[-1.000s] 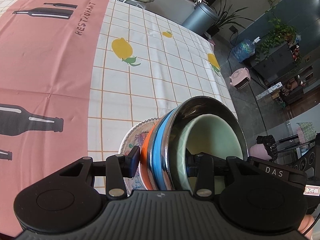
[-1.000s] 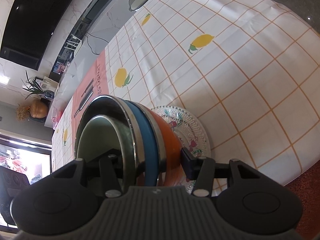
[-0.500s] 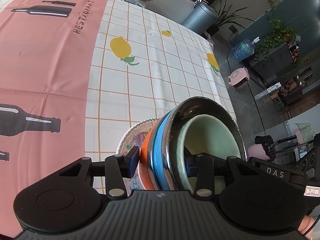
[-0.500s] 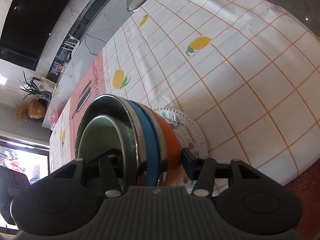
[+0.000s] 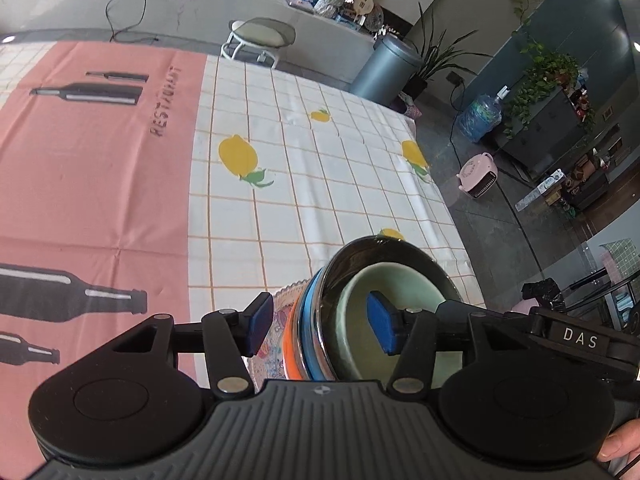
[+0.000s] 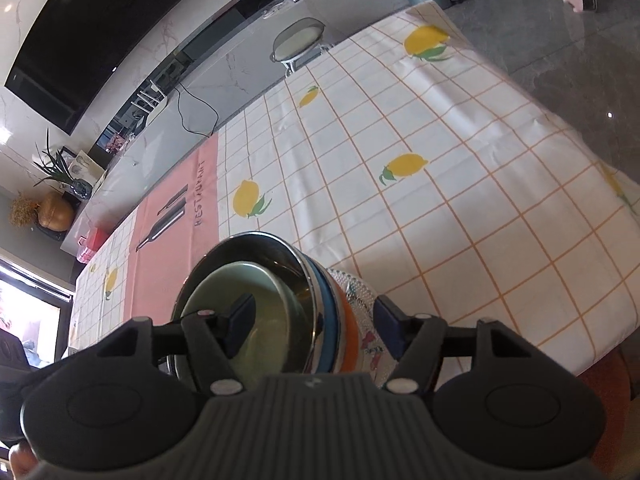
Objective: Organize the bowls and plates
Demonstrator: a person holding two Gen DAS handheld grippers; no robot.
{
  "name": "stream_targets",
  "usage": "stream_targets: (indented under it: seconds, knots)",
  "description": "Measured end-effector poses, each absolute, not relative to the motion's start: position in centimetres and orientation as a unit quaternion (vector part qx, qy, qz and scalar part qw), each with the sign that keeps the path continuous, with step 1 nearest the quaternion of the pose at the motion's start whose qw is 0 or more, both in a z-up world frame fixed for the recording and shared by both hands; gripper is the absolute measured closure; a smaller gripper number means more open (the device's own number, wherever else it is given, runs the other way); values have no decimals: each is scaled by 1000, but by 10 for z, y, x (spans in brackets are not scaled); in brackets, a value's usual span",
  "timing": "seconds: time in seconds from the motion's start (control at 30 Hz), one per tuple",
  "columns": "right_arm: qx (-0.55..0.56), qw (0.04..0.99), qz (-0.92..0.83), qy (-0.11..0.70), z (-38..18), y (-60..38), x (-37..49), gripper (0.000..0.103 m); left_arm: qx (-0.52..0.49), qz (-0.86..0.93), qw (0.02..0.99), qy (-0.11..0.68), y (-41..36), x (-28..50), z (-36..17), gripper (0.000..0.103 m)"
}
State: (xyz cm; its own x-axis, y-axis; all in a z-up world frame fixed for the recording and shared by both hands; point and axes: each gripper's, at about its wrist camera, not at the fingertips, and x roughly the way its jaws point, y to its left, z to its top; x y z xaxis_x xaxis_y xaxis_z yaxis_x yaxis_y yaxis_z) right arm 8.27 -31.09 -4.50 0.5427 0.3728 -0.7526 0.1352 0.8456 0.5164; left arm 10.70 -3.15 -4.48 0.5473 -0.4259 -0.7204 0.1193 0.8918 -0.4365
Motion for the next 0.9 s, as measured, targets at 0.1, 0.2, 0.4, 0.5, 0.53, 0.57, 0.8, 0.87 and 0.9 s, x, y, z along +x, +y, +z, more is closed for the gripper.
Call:
stream_targets:
  seconds: [0.1,0.2,0.4,0.5,0.53,0.57,0.8,0.87,0.9]
  knots:
    - [236,857,72,452,-29,-305,78,33,-137,-161,887,411,-34,97,-25,35]
    - [201,879,74,427,-12,-296,71,30,-103,-164,908,372,-35,83,-7,31]
    - [150,909,78,382,12,-282,52,18,-29,-138,948,286,-37,52,18,29]
    - [132,919,79,363,19,-276,40,14,6,-119,964,236,-37,36,26,25]
    - [127,922,79,358,20,-274,35,13,11,-114,968,225,-36,31,28,25]
    - [122,924,79,353,21,-272,32,13,16,-110,970,216,-36,27,30,24]
    - [103,934,71,334,19,-254,5,8,96,-69,976,185,-46,0,28,16]
    - [99,933,69,339,15,-249,-1,8,95,-71,973,199,-46,-3,23,16]
    - [96,932,65,342,13,-246,-5,8,92,-76,971,208,-44,-4,21,16]
